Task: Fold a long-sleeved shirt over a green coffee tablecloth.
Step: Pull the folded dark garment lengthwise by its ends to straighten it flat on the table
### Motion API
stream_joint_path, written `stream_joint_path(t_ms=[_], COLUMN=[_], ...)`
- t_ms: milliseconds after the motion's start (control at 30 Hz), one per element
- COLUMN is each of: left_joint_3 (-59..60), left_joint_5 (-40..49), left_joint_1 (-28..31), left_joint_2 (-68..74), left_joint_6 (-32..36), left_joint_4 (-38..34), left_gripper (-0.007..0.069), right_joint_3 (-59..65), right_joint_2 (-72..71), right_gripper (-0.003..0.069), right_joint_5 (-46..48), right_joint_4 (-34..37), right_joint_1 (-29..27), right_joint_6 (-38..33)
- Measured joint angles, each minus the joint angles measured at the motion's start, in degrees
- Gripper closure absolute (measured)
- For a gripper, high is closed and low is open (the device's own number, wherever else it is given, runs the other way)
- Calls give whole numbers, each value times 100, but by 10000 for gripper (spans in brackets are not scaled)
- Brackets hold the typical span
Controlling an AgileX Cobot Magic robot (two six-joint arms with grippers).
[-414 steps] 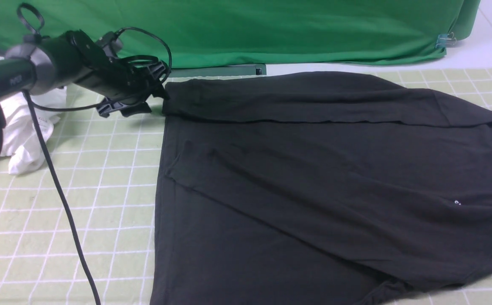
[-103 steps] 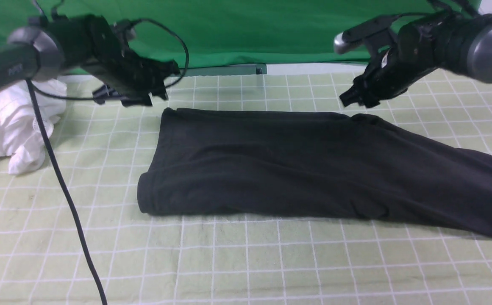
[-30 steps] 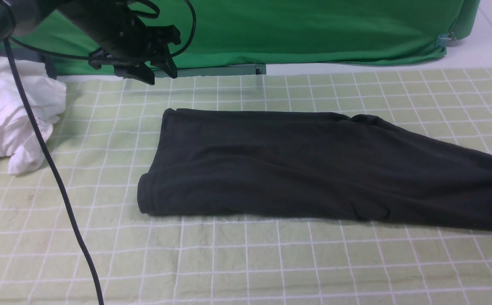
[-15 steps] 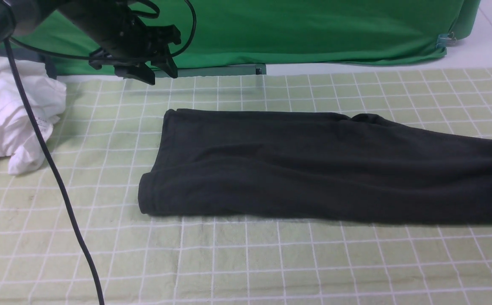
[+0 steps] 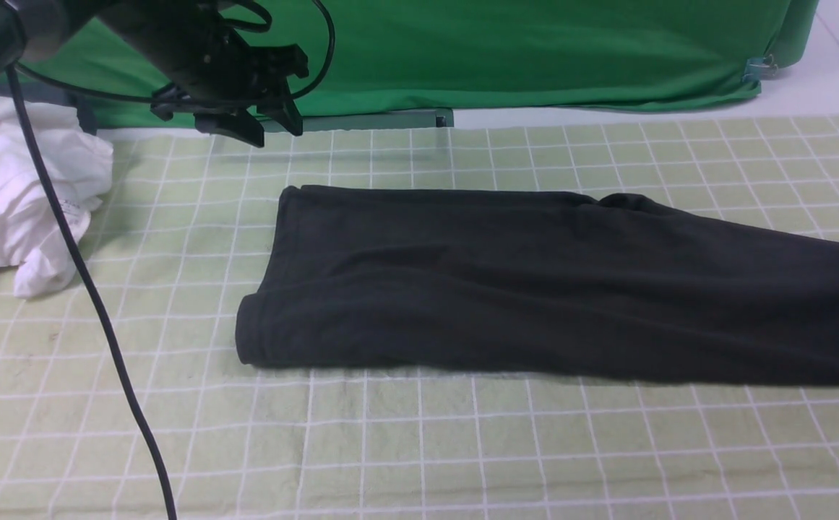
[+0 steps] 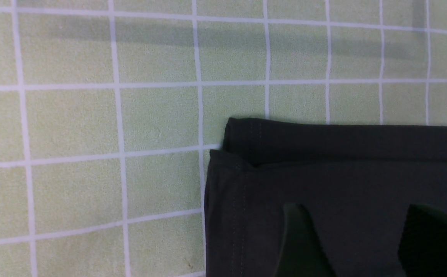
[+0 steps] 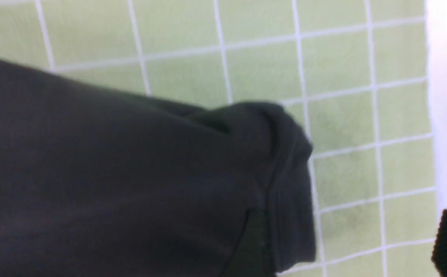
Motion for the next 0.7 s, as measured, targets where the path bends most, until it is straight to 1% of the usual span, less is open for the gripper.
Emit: stream_joint_path(t_ms=[67, 167, 367, 467, 500, 533, 567, 633, 700], left_joint_3=[0, 0, 0, 0, 0, 0, 0, 0, 0], left_joint_5=[5, 41, 47, 53, 53, 54, 61, 61, 61], left_joint_1=[0, 0, 0, 0, 0, 0, 0, 0, 0], left_joint_2=[0, 0, 0, 0, 0, 0, 0, 0, 0], left_joint_6=[21, 24, 44, 60, 82, 88, 94, 100, 100], left_joint_4=[-16, -22, -23, -23, -23, -23, -23, -23, -29], left_gripper=[264, 264, 264, 264, 264, 264, 264, 264, 264], right_joint_3=[13, 51, 53, 53, 45, 34, 28, 29, 29], right_joint_2=[157, 484, 1093, 1350, 1365, 1383, 1390, 1390, 1400], right_gripper=[50, 29, 27, 36, 51, 86, 106, 178, 284], right_joint_5=[38, 51, 87, 104, 80, 80, 71, 59, 77], right_joint_4=[0, 0, 4, 140, 213, 340, 386, 612, 820], right_joint_1=[-5, -11, -16, -22, -22, -28, -34, -40, -40], right_joint_6=[16, 23, 23, -49, -155, -318, -438, -667, -889])
